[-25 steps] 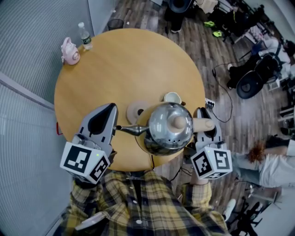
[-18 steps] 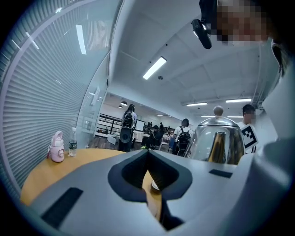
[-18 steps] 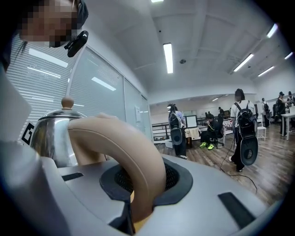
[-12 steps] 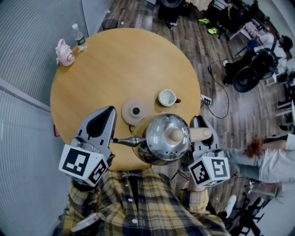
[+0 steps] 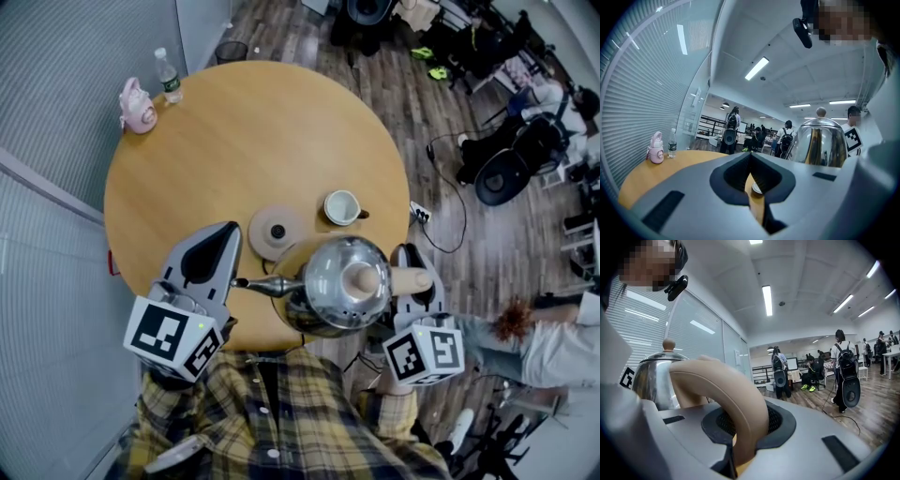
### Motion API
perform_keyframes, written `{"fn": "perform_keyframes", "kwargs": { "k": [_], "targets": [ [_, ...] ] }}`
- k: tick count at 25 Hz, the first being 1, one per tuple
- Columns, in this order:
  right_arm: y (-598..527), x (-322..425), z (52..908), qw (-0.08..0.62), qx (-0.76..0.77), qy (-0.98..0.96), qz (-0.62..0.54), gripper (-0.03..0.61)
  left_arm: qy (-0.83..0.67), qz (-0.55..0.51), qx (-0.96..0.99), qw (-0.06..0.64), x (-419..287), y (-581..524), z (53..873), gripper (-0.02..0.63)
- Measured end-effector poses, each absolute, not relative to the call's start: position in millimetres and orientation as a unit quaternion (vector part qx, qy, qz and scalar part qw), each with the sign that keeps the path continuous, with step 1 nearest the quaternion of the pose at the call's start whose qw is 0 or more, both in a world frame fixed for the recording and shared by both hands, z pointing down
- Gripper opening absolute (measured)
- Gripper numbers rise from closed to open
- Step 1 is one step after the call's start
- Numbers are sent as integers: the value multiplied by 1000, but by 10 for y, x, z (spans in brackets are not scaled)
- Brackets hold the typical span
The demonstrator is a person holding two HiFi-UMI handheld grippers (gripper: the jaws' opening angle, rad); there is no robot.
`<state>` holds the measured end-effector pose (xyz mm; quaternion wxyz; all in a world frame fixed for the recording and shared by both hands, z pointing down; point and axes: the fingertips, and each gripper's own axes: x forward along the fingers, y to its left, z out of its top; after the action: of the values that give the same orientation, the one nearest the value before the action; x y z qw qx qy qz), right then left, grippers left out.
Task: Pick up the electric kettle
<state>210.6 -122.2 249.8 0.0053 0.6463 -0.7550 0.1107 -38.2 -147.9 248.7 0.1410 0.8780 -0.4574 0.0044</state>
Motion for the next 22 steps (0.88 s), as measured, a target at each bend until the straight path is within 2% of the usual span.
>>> {"fn": "perform_keyframes", "kwargs": {
  "k": [22],
  "targets": [
    [-1228,2083,2482,7,639,-762,109,75,-456,7,878,142,-350,-1403,2515,3]
  ]
}}
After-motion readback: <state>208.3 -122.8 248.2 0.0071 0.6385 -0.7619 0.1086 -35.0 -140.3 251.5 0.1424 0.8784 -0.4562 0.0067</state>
